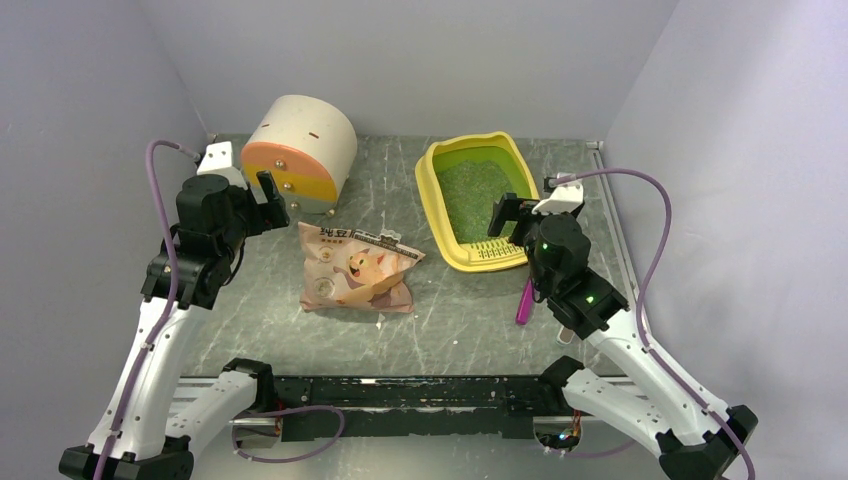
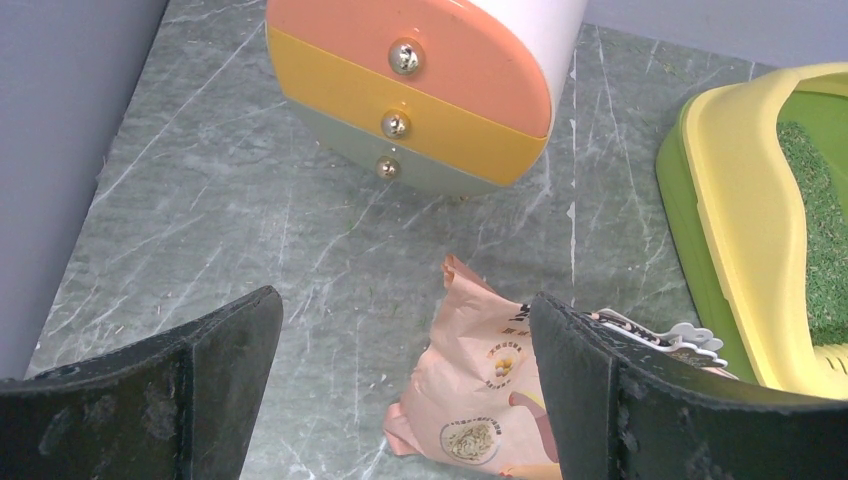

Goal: Fill the litter box with clean litter
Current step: Reset both arms

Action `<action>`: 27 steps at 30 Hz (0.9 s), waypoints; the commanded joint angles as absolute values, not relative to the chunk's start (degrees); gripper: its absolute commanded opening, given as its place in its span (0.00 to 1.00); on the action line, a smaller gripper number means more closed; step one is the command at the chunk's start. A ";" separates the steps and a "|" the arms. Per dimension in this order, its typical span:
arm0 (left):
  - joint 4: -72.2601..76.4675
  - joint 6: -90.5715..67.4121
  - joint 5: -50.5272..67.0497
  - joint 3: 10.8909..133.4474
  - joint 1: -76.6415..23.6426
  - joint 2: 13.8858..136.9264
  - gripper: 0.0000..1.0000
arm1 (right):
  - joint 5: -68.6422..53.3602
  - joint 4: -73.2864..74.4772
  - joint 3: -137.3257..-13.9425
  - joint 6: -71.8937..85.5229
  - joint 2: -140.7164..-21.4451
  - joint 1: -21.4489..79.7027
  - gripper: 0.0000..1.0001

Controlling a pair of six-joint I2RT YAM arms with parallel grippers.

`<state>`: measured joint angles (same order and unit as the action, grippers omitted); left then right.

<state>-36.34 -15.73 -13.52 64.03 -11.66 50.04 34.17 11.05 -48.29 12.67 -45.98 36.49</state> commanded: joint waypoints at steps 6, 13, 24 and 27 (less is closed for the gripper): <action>-36.07 -15.48 -13.78 65.05 -11.43 49.13 0.97 | 35.40 10.41 -47.88 11.88 -46.44 36.65 1.00; -36.41 -14.48 -15.10 67.65 -11.43 50.48 0.97 | 36.53 11.52 -49.73 10.90 -47.38 36.64 1.00; -36.10 -15.91 -14.00 66.66 -11.43 49.67 0.97 | 36.11 13.54 -49.49 11.21 -46.15 36.61 1.00; -36.45 -15.94 -14.24 66.95 -11.43 49.86 0.97 | 36.14 13.36 -49.48 10.90 -46.11 36.65 1.00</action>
<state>-36.34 -15.68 -13.93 66.06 -11.66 50.54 35.20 12.97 -48.21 11.42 -46.96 36.49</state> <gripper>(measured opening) 0.971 0.997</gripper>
